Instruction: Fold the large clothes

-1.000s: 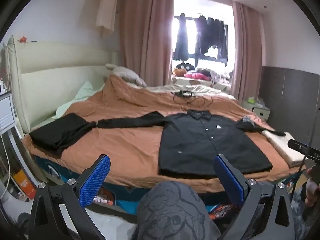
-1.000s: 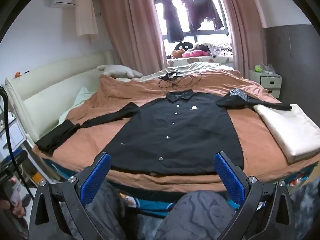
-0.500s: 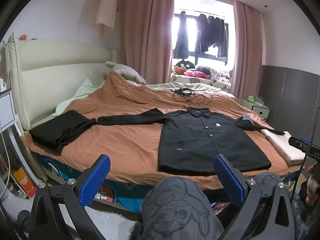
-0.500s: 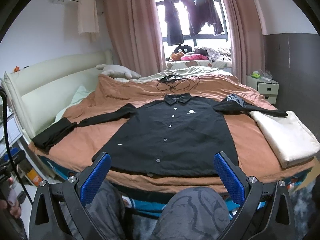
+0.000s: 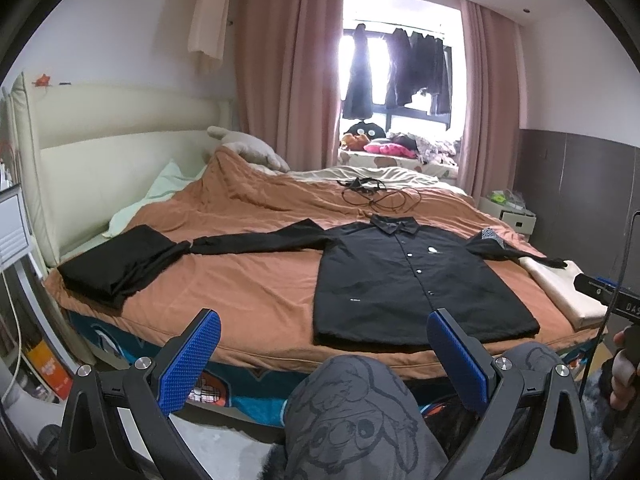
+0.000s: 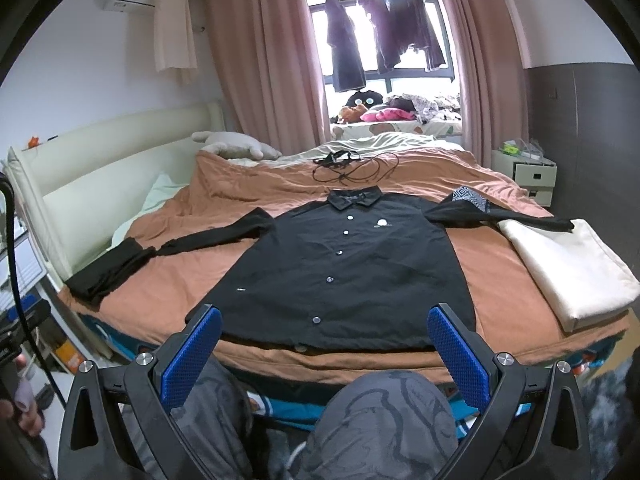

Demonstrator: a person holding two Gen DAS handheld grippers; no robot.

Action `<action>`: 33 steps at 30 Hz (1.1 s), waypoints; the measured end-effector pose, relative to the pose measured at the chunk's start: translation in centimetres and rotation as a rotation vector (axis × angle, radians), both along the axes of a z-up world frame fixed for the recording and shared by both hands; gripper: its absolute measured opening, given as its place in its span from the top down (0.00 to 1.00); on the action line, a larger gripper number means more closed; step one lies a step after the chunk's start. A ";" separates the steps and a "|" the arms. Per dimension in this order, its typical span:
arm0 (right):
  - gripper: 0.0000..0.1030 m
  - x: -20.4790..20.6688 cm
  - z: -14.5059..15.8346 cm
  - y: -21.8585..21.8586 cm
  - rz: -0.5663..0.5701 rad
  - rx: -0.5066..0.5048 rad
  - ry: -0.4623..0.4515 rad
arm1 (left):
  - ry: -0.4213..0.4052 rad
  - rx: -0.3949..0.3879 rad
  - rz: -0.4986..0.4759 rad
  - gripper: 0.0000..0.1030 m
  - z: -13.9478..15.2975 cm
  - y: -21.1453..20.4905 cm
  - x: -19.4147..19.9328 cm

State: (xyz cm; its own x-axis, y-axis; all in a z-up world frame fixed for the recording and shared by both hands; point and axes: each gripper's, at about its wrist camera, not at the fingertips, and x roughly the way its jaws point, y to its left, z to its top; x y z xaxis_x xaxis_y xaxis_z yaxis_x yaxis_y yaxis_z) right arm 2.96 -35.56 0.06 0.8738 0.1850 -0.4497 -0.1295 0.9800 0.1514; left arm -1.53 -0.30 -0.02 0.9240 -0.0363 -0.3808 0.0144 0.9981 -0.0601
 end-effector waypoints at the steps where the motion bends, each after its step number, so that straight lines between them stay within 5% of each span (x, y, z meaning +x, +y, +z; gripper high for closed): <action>1: 0.00 0.0 0.0 0.0 0.000 0.000 0.002 | 0.000 0.000 0.000 0.00 0.0 0.0 0.0; 33: 0.00 0.8 -0.2 0.8 0.010 0.044 0.007 | 0.018 -0.016 0.021 0.00 -0.1 1.3 0.9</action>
State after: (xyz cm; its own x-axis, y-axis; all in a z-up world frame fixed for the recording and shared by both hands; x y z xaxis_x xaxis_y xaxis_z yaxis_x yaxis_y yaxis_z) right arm 3.72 -34.72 -0.09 0.8685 0.2134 -0.4475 -0.1381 0.9710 0.1950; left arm -0.65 1.04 -0.10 0.9175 -0.0231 -0.3971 -0.0078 0.9971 -0.0761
